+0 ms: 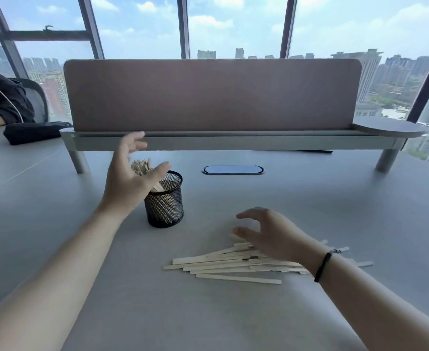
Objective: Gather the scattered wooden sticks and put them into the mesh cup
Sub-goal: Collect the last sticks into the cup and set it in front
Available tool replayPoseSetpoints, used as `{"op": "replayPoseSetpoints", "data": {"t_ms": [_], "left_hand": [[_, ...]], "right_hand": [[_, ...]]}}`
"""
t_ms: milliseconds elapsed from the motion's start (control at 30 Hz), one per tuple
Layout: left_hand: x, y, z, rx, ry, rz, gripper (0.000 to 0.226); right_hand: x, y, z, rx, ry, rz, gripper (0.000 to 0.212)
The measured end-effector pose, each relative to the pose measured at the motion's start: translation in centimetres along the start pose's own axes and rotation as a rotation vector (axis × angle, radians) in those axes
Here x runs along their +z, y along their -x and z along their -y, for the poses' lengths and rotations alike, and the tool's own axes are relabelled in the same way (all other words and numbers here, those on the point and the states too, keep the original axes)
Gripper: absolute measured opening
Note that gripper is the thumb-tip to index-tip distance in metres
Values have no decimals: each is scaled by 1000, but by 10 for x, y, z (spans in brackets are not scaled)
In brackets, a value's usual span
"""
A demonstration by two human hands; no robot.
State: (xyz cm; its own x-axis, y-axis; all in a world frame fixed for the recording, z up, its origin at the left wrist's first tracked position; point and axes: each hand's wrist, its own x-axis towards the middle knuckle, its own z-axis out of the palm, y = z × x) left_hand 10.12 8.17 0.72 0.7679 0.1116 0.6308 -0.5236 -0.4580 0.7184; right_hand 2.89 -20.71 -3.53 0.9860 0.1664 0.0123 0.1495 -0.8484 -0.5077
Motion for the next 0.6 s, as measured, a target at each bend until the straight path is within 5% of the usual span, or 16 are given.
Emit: {"op": "replayPoseSetpoints", "data": {"t_ms": [133, 233, 300, 400, 467, 600], "left_hand": [[12, 20, -48, 574, -354, -151, 46], [33, 57, -69, 761, -375, 168, 41], [48, 85, -72, 713, -444, 562, 62], [61, 112, -62, 413, -654, 1063, 107], [65, 118, -53, 300, -635, 1140, 116], [70, 118, -45, 243, -482, 1005, 101]], "right_hand": [[1, 9, -10, -24, 111, -12, 53], [-4, 16, -16, -44, 118, -41, 56], [-10, 25, -23, -53, 108, -63, 56], [-19, 41, -39, -14, 125, -93, 52], [-23, 50, -51, 37, 120, -92, 49], [-20, 54, -58, 27, 49, -89, 44]]}}
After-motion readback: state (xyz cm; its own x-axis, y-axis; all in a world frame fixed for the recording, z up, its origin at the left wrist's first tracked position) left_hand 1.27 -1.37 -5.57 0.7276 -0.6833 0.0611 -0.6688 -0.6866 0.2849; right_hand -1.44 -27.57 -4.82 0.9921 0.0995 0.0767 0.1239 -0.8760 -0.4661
